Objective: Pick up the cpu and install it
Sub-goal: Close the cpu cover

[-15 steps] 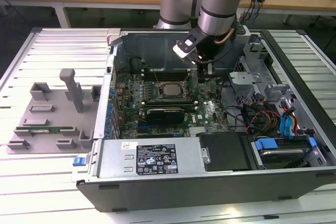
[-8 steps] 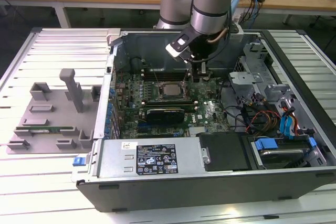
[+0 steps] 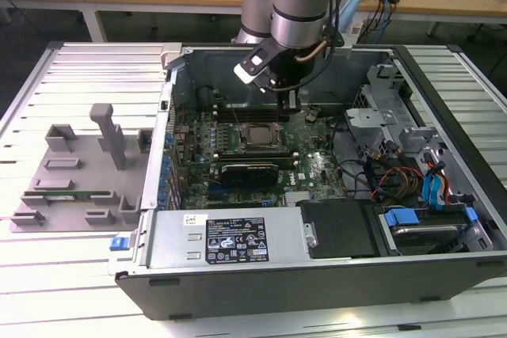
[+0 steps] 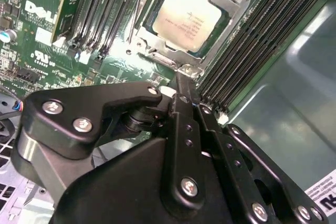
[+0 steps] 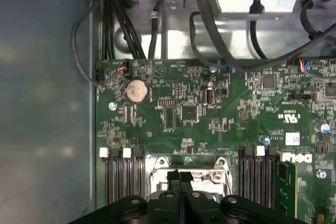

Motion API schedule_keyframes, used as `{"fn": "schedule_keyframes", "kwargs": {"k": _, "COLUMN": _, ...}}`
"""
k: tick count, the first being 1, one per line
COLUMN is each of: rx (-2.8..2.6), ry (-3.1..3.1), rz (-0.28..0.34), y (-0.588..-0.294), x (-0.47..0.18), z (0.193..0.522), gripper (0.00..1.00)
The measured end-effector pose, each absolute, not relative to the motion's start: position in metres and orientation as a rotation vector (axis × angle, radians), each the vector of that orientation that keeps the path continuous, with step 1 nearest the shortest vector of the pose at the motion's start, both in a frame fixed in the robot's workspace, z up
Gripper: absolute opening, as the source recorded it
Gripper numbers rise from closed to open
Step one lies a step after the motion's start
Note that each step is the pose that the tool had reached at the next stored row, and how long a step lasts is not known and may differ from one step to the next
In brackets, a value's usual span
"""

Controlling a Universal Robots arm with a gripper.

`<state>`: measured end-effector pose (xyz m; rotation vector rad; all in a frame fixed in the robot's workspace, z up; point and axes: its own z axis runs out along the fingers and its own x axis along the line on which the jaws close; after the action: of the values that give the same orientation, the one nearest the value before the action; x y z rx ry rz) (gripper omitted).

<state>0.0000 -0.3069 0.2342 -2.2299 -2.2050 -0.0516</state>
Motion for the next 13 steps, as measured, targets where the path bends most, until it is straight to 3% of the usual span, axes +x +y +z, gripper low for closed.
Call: {"fn": "schedule_keyframes", "kwargs": {"k": 13, "rx": -2.206, "ry": -2.181, "rz": -0.008, "y": -0.3070, "x": -0.0091, "z": 0.2323, "gripper": 0.11}}
